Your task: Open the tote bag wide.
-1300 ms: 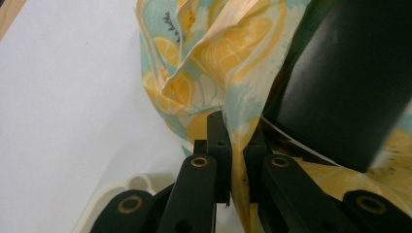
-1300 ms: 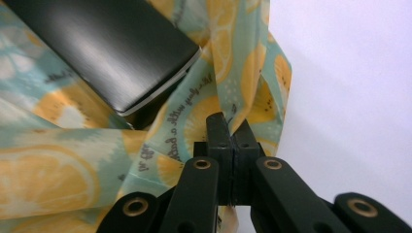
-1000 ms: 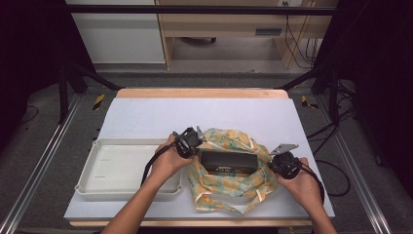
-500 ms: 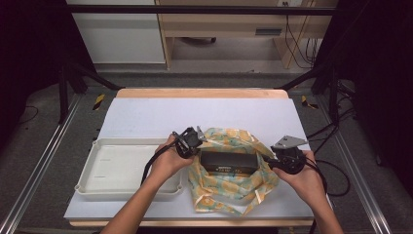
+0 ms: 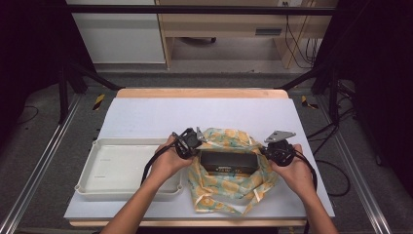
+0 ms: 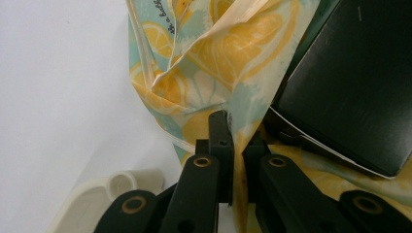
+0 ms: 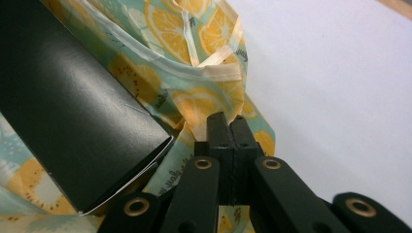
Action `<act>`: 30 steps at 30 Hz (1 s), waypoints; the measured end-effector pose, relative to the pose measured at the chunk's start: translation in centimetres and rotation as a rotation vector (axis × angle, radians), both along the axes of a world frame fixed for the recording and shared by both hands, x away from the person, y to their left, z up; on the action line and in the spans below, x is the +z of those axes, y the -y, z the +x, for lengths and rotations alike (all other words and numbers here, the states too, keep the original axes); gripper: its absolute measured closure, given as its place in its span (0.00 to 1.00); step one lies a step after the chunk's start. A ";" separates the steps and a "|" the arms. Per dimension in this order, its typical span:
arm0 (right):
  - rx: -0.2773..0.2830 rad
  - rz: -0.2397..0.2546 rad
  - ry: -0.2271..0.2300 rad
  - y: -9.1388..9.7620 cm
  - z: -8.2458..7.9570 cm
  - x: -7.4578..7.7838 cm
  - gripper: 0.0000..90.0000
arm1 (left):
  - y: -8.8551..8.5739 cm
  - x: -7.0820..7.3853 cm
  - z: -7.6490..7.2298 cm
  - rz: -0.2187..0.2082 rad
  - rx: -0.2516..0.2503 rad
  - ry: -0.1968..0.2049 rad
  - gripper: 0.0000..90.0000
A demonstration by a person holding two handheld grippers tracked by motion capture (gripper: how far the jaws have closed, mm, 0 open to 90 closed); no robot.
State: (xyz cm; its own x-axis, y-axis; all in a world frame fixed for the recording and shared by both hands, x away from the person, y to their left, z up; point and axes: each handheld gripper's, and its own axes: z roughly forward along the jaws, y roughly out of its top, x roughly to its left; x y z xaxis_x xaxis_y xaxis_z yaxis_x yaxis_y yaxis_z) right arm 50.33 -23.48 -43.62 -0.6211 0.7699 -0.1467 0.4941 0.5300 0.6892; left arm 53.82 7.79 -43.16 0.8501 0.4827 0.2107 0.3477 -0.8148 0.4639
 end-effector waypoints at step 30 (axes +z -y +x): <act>0.019 -0.003 -0.101 0.0 0.8 -2.4 1.00 | -0.2 -1.1 0.3 0.016 -0.006 -0.036 0.98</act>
State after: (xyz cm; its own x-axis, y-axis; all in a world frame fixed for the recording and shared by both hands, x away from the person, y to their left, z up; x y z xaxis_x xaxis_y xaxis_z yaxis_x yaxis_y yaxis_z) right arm 51.14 -23.47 -46.03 -0.6473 0.7575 -0.0849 0.5508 0.5418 0.6349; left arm 54.09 8.02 -44.27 0.8603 0.4741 0.1875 0.3587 -0.8242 0.4381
